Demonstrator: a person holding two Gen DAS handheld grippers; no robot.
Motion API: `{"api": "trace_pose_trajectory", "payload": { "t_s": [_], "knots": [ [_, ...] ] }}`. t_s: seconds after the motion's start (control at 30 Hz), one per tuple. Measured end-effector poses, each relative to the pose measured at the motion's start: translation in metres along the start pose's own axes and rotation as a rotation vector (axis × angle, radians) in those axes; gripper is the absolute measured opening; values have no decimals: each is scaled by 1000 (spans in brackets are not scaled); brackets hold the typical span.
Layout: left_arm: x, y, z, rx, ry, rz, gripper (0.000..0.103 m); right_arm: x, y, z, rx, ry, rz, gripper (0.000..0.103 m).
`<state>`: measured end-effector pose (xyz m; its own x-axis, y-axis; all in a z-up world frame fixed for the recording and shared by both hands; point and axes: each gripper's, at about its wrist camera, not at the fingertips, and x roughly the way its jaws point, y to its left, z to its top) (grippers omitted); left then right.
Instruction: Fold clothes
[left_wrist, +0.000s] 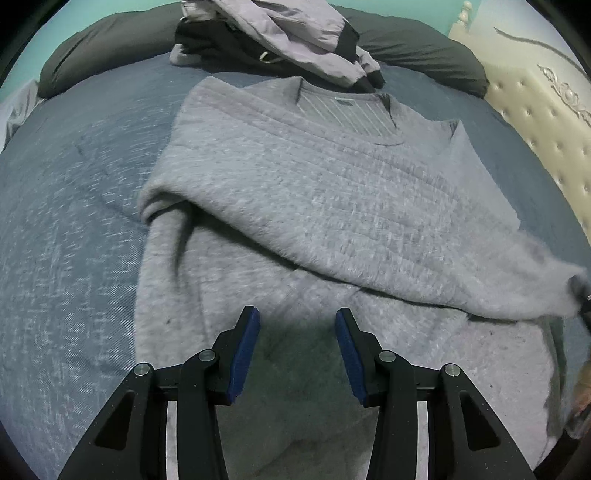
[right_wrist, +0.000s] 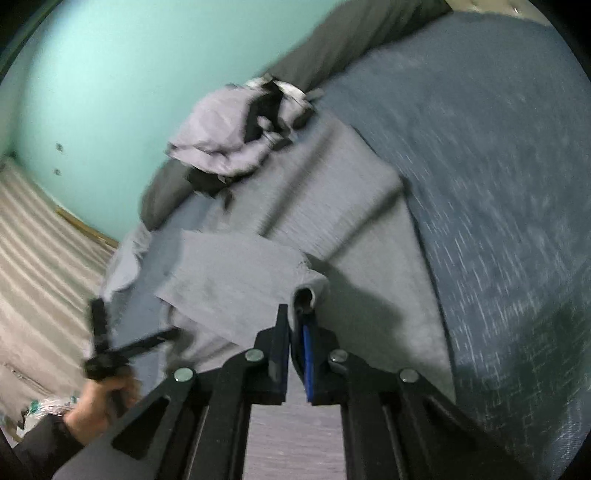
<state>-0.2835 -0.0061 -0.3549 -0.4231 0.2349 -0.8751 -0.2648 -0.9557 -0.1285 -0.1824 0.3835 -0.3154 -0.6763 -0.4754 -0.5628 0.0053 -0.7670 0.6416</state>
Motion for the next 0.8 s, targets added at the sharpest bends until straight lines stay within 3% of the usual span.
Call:
{"api": "trace_pose_trajectory", "payload": {
  "t_s": [0.17,0.33,0.43,0.5,0.6,0.8],
  "knots": [
    [7,4,5,-6,-15,12,47,-32,27,19,-32,-90,67,6],
    [11,6,6,-5,-18,14,47,-52,40,22,-63,-123,73,6],
    [15,1,5,25,-3,21,32,-49,38,19,-70,-99,56,6],
    [13,2,5,29,-4,25,5,-42,29,14,-40,-66,49,6],
    [8,3,6,25,-11,30,5,-37,20,9,2,-30,29,6],
    [-2,10,3,-17,-22,9,4,-45,23,2,-38,-14,-13,6]
  ]
}}
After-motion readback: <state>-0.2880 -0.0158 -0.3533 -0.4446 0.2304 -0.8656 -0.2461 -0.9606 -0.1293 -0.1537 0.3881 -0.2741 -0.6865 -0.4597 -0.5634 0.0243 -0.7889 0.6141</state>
